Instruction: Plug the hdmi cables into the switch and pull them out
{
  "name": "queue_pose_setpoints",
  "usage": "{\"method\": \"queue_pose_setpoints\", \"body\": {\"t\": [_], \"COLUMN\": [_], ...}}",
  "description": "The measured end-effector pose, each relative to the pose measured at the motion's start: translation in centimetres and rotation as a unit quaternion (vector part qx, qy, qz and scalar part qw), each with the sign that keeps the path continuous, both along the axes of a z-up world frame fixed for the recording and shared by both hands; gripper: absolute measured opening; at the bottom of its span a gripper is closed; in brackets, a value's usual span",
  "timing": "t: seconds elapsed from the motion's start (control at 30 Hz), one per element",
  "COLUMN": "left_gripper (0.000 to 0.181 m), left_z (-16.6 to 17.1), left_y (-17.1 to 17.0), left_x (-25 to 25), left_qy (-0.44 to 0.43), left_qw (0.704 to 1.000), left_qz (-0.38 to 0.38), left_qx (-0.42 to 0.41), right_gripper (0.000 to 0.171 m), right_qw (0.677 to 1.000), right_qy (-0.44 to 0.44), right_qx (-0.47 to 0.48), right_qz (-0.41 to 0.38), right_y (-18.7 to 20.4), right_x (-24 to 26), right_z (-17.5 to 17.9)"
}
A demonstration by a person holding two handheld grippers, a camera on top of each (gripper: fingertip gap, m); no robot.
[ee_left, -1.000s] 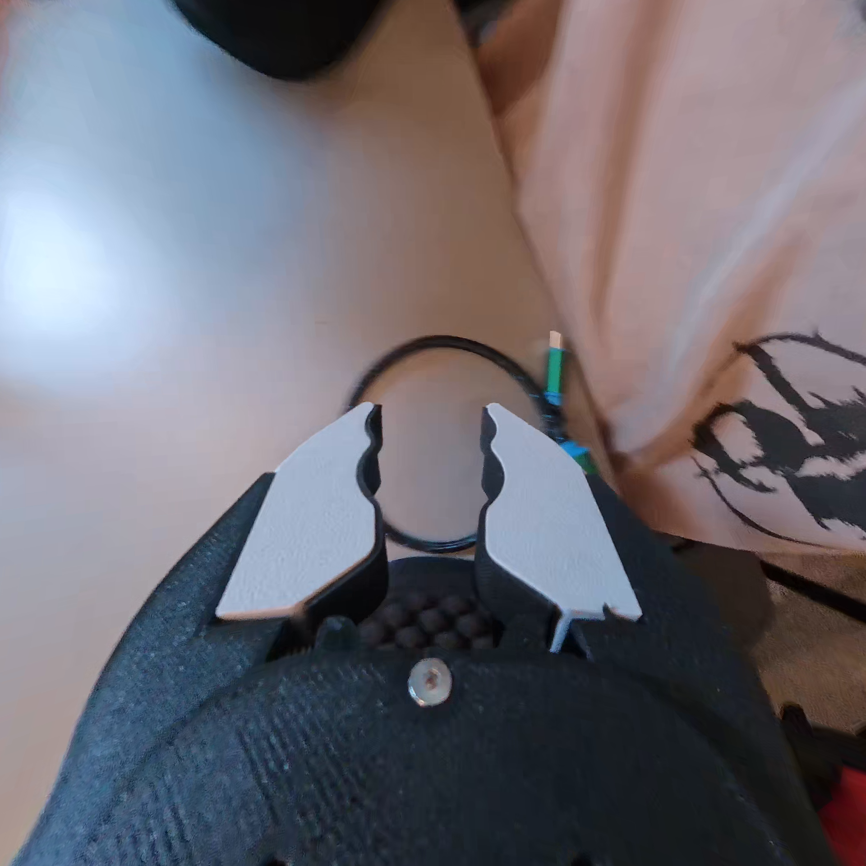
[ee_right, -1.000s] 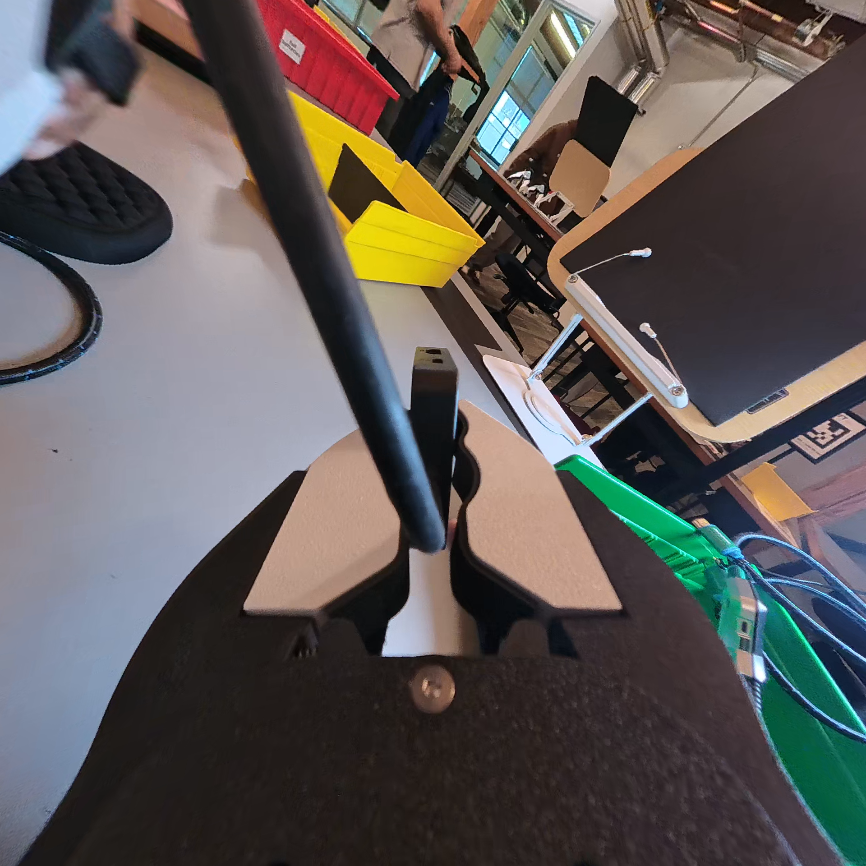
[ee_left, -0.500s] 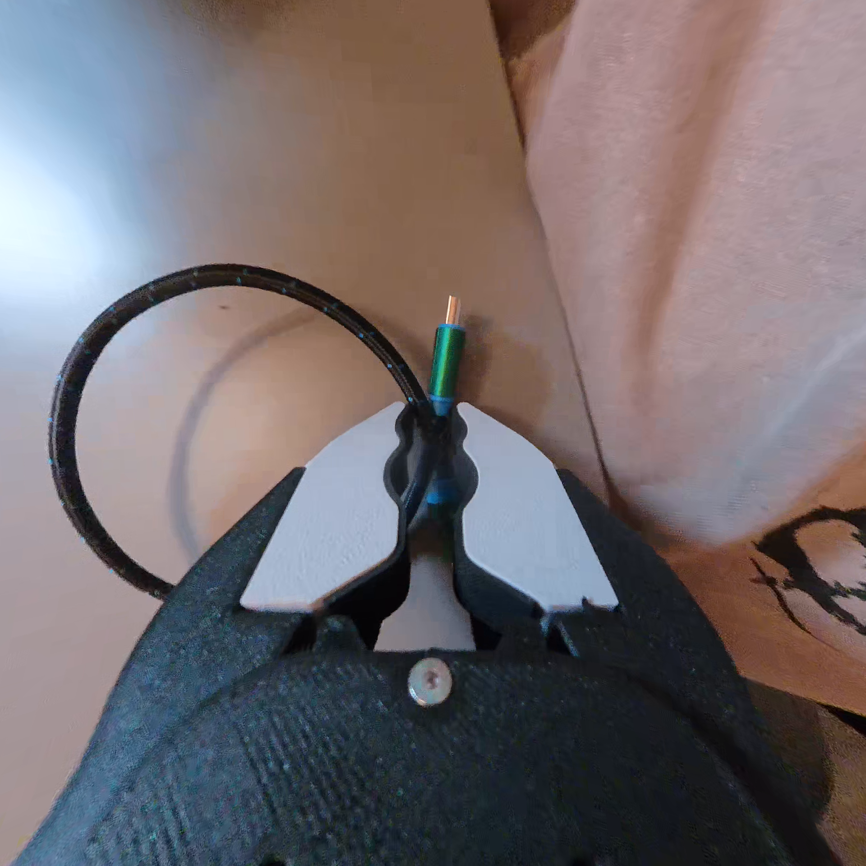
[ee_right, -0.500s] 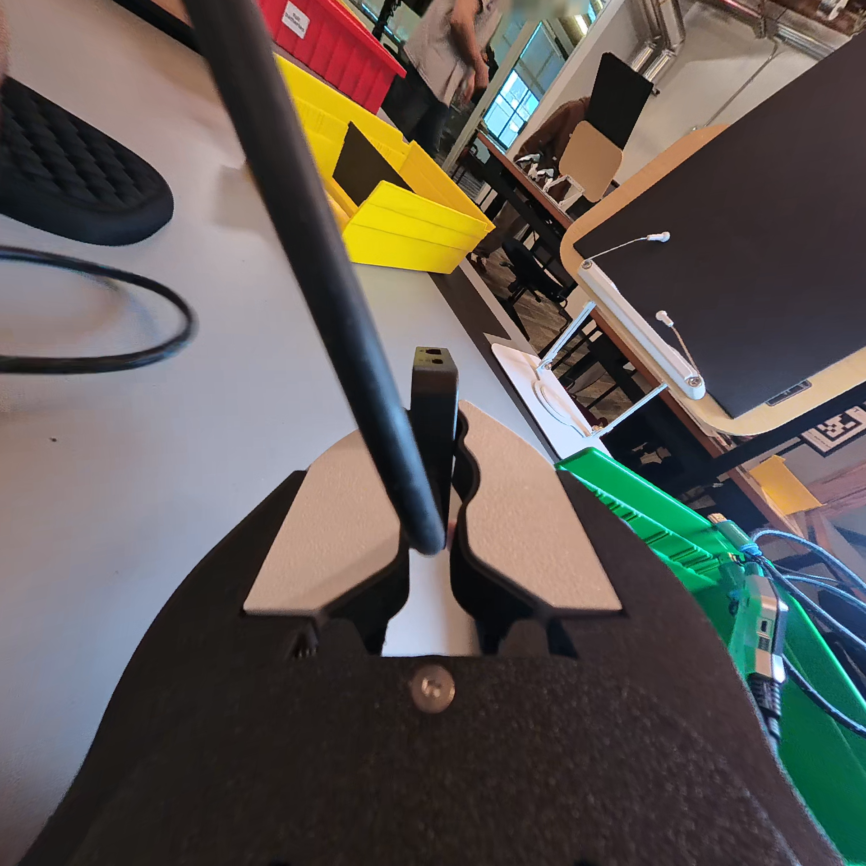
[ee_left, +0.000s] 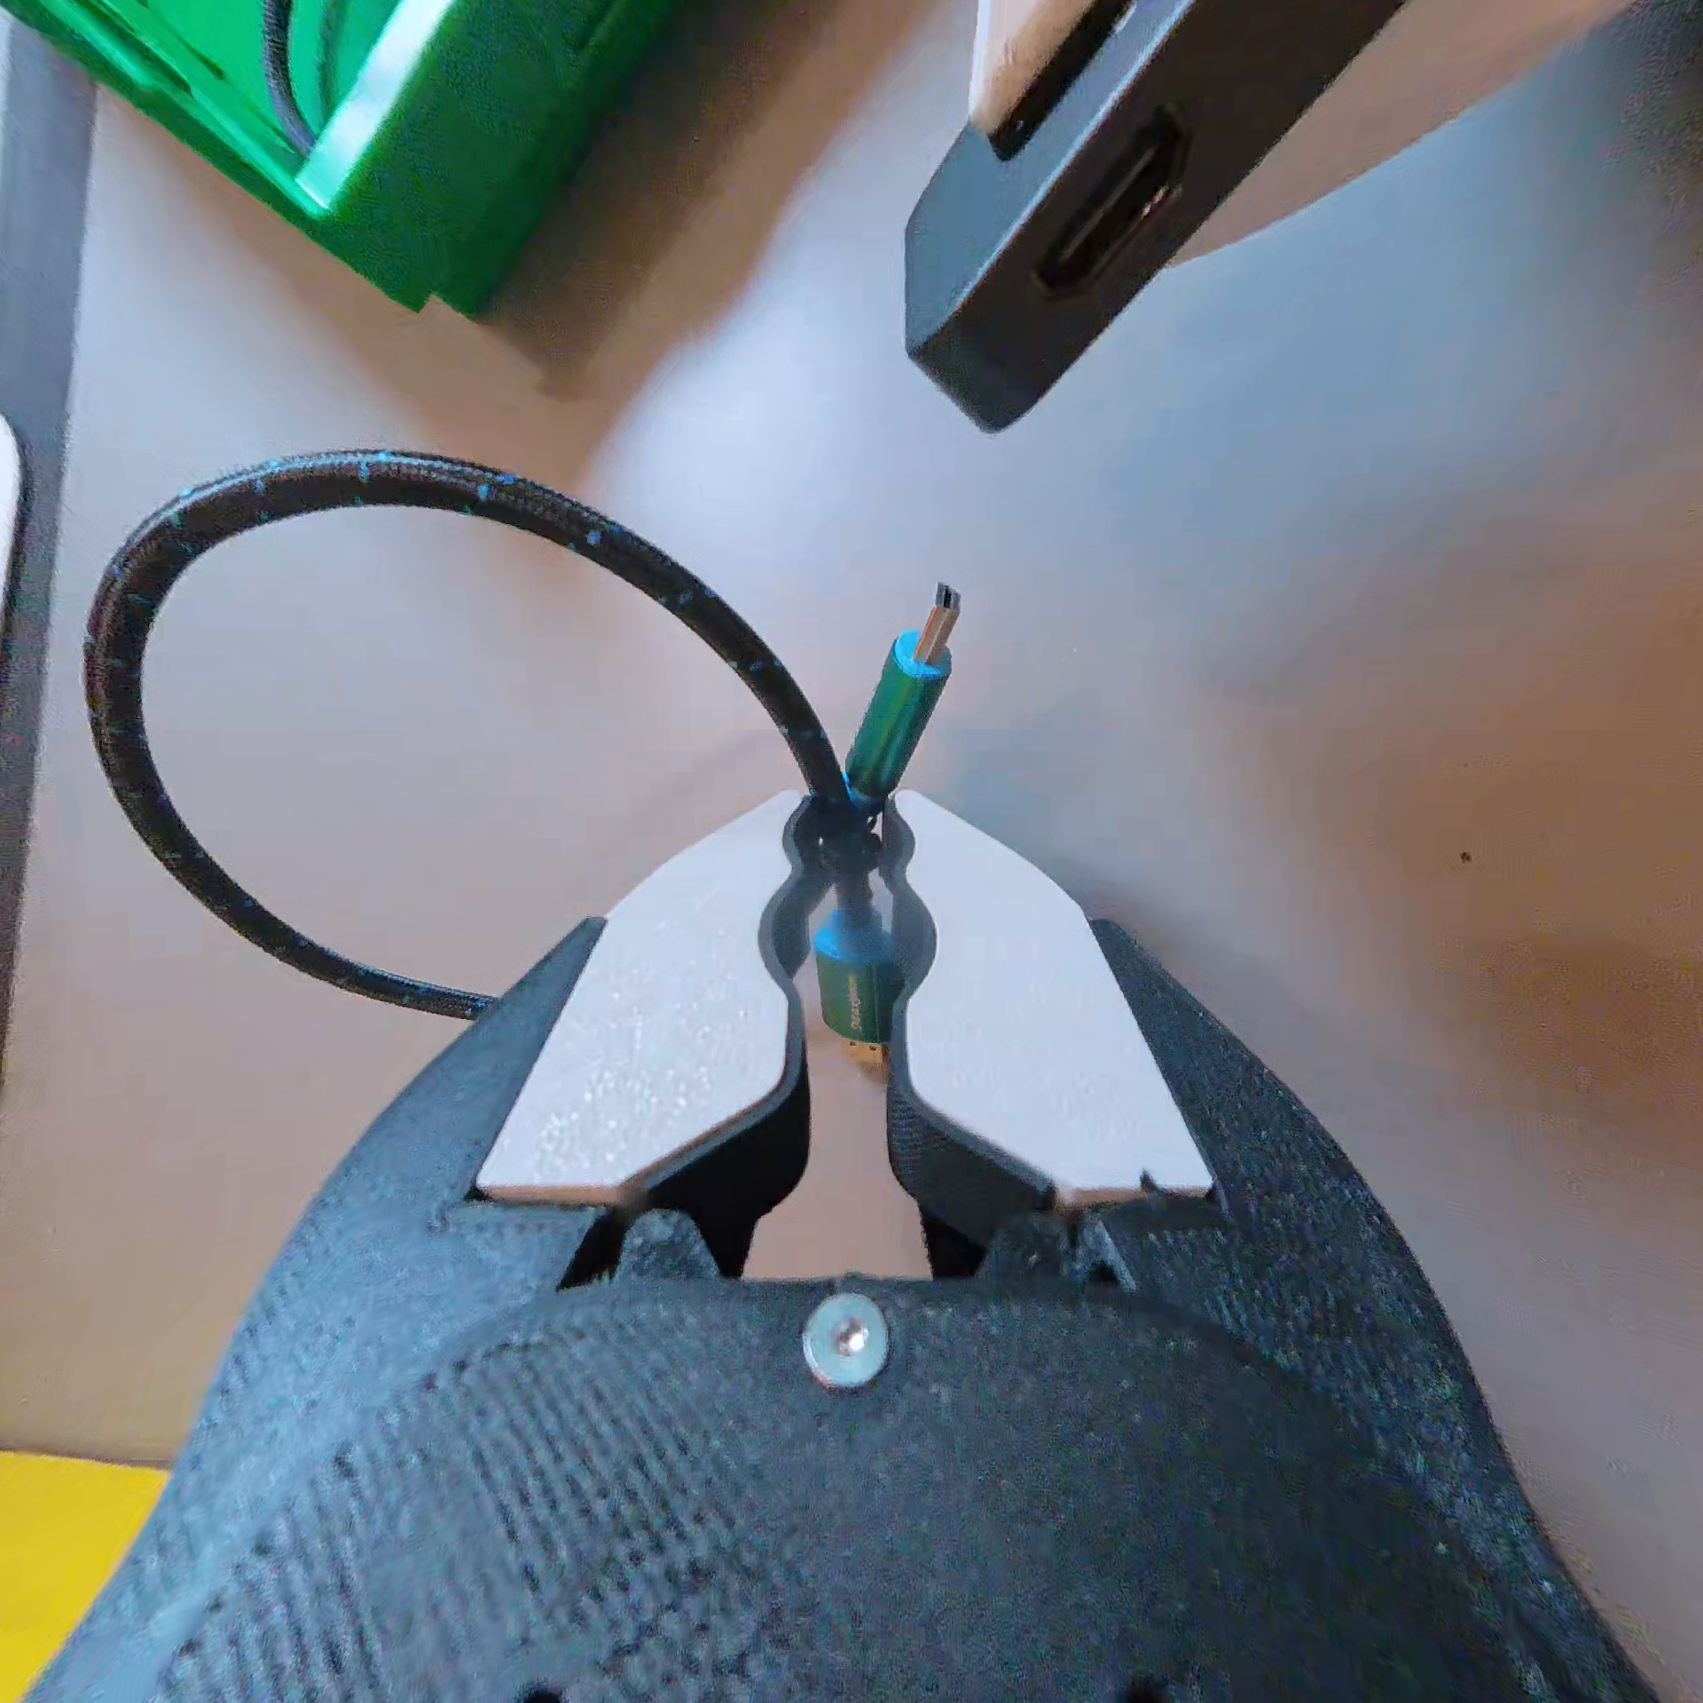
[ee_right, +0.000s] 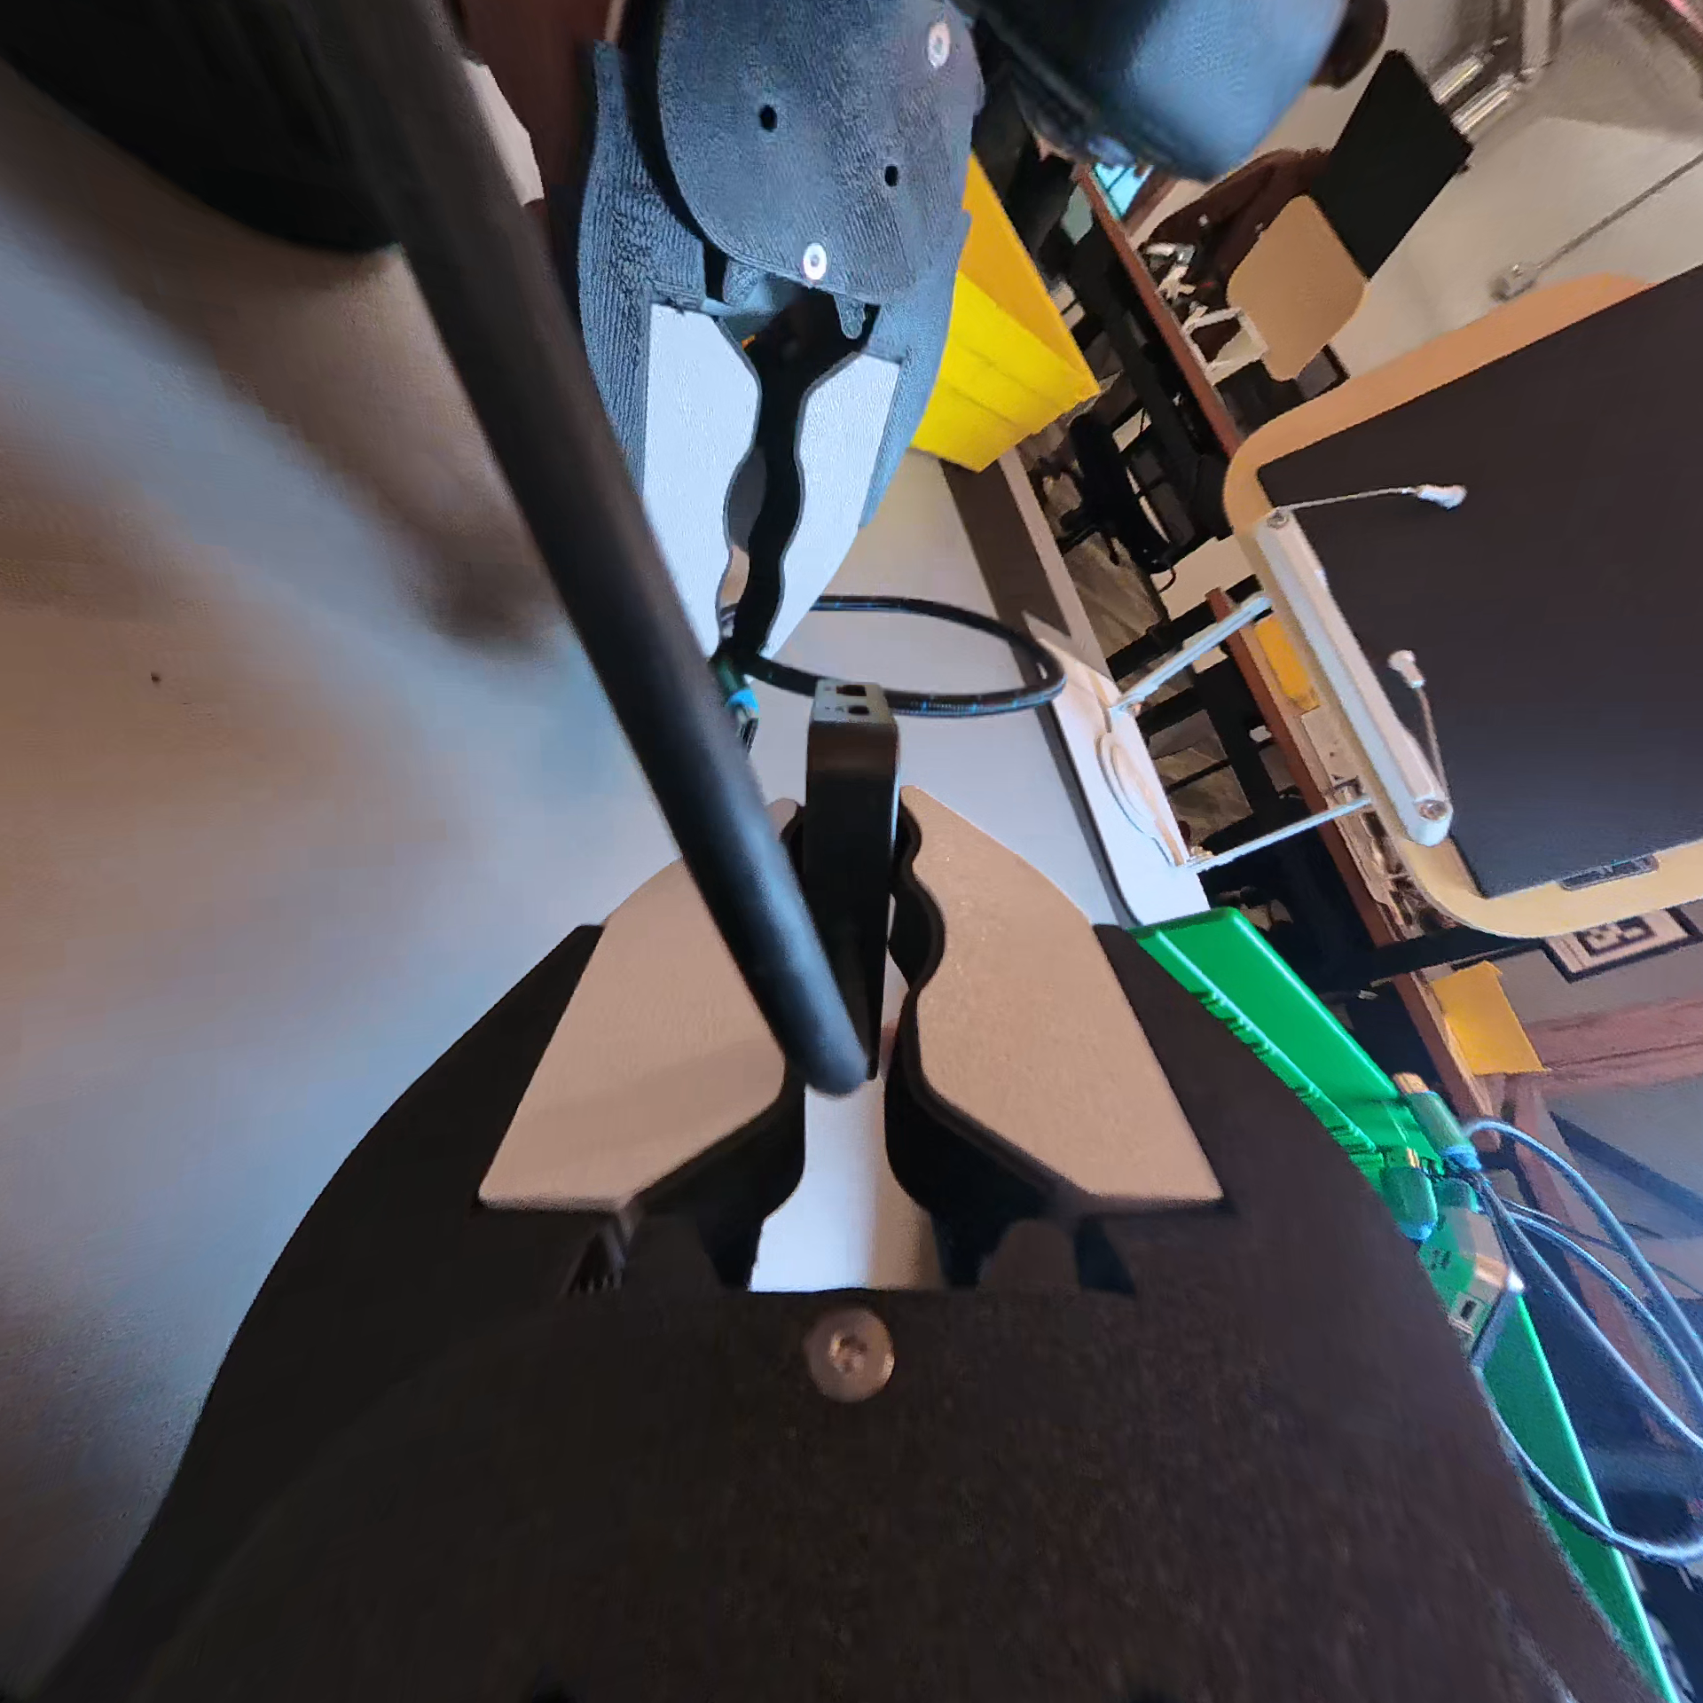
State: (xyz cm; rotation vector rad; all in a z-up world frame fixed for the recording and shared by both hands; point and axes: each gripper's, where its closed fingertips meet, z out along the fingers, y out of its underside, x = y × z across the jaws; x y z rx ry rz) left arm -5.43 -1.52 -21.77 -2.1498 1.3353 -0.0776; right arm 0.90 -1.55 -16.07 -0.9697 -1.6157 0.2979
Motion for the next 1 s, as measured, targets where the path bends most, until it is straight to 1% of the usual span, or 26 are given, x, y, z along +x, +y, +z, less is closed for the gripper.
{"method": "queue_pose_setpoints", "body": {"t": [0.07, 0.13, 0.17, 0.23, 0.3, 0.37, 0.43, 0.5, 0.57, 0.6, 0.63, 0.73, 0.8, 0.83, 0.9, 1.0], "left_gripper": [0.014, 0.015, 0.019, 0.029, 0.033, 0.038, 0.044, 0.039, 0.034, 0.027, 0.02, 0.018, 0.014, 0.014, 0.013, 0.013], "left_z": [-0.7, -1.0, -0.9, -0.7, -0.2, -0.4, -1.2, -1.7, -2.3, -2.6, -2.7, -2.8, -2.8, -2.6, -1.1, 1.7], "left_y": [0.1, 0.2, 0.6, 0.4, 0.5, 0.6, 0.4, 1.2, 1.1, 1.2, 1.4, 1.6, 2.3, 2.8, 3.9, 4.0], "left_x": [0.8, 0.7, 0.4, 0.4, 0.7, 0.5, 0.3, 0.1, 0.3, 0.4, 0.5, 1.3, 1.1, 0.5, -0.4, -1.2], "left_qy": [-0.021, -0.021, -0.018, -0.027, -0.049, -0.038, -0.025, -0.018, -0.026, -0.028, -0.034, -0.058, -0.055, -0.038, -0.03, -0.011], "left_qw": [1.0, 0.999, 1.0, 0.999, 0.997, 0.995, 0.989, 0.986, 0.98, 0.978, 0.979, 0.981, 0.988, 0.992, 0.997, 1.0], "left_qz": [-0.01, -0.015, -0.014, -0.039, -0.057, -0.084, -0.108, -0.117, -0.126, -0.125, -0.125, -0.122, -0.098, -0.08, -0.046, -0.016], "left_qx": [-0.021, -0.025, -0.013, -0.014, -0.024, -0.046, -0.093, -0.114, -0.153, -0.164, -0.159, -0.142, -0.11, -0.093, -0.051, 0.001], "right_gripper": [0.014, 0.014, 0.014, 0.015, 0.015, 0.014, 0.014, 0.014, 0.014, 0.014, 0.014, 0.015, 0.015, 0.015, 0.015, 0.015], "right_qw": [1.0, 1.0, 1.0, 1.0, 0.999, 0.999, 0.999, 0.998, 0.998, 0.998, 0.998, 0.998, 0.998, 0.998, 0.998, 0.996], "right_qy": [-0.015, -0.014, -0.012, -0.005, 0.003, 0.009, 0.01, 0.008, 0.007, 0.008, 0.007, 0.002, -0.006, -0.013, -0.026, -0.044], "right_qx": [0.002, -0.008, -0.014, -0.023, -0.032, -0.038, -0.04, -0.039, -0.04, -0.042, -0.044, -0.049, -0.05, -0.046, -0.027, 0.007], "right_qz": [-0.008, -0.013, -0.015, -0.02, -0.023, -0.027, -0.033, -0.039, -0.041, -0.041, -0.041, -0.039, -0.038, -0.04, -0.056, -0.076], "right_y": [0.4, 0.8, 0.9, 1.2, 1.4, 1.6, 1.9, 2.1, 2.2, 2.2, 2.3, 2.3, 2.3, 2.4, 2.8, 3.5], "right_x": [0.1, 0.3, 0.4, 0.6, 0.6, 0.7, 0.8, 1.1, 1.2, 1.2, 1.2, 1.1, 1.0, 1.0, 1.2, 1.5], "right_z": [-0.5, -0.7, -0.6, -0.5, -0.2, 0.0, 0.0, -0.1, -0.1, -0.1, -0.1, -0.5, -0.9, -1.1, -1.4, -1.8]}}
